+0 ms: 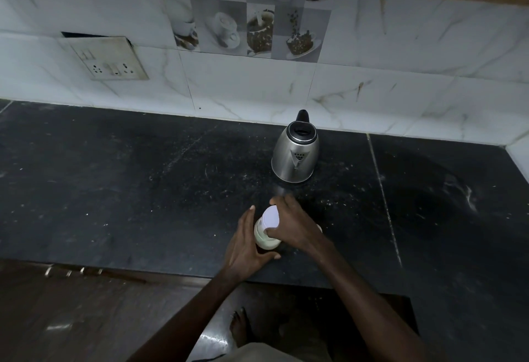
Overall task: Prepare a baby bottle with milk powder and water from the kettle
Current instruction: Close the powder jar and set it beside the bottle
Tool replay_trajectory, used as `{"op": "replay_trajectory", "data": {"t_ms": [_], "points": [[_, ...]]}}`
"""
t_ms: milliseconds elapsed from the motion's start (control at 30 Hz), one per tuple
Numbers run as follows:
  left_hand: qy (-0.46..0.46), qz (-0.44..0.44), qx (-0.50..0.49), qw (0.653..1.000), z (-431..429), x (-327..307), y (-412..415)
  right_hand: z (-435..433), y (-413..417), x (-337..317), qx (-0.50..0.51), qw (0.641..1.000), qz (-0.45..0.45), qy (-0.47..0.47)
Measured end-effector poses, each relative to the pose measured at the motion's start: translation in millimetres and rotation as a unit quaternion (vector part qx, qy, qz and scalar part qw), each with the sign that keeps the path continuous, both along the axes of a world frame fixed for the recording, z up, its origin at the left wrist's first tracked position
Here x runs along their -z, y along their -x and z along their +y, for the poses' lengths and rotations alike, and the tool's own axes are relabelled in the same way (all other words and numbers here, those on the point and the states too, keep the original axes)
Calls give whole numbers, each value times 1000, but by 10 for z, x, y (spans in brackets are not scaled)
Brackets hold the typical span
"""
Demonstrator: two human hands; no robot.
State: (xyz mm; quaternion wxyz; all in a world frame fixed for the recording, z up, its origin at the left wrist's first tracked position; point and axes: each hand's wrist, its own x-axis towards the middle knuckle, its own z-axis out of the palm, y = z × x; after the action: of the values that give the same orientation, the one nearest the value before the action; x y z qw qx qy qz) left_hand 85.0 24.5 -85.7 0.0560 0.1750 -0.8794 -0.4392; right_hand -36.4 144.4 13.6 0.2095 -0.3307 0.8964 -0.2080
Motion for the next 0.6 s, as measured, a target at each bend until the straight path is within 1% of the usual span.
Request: {"op": "replay_trajectory", "data": {"t_ms": [100,200,300,600], "points": [[-44,-45,10,998,-59,63,-30,-13,-18,68,-24,1000,5,-18],[-87,-55,17,995,-69,36,24,-8,-34,124,-48,998,15,-22],[-89,-62,14,994,-30,-20,91,-19,-52,154,-62,998,24,-23],[-100,-61,-51,992,29,-48,137,-27,-17,190,-101,993,17,-57]]}}
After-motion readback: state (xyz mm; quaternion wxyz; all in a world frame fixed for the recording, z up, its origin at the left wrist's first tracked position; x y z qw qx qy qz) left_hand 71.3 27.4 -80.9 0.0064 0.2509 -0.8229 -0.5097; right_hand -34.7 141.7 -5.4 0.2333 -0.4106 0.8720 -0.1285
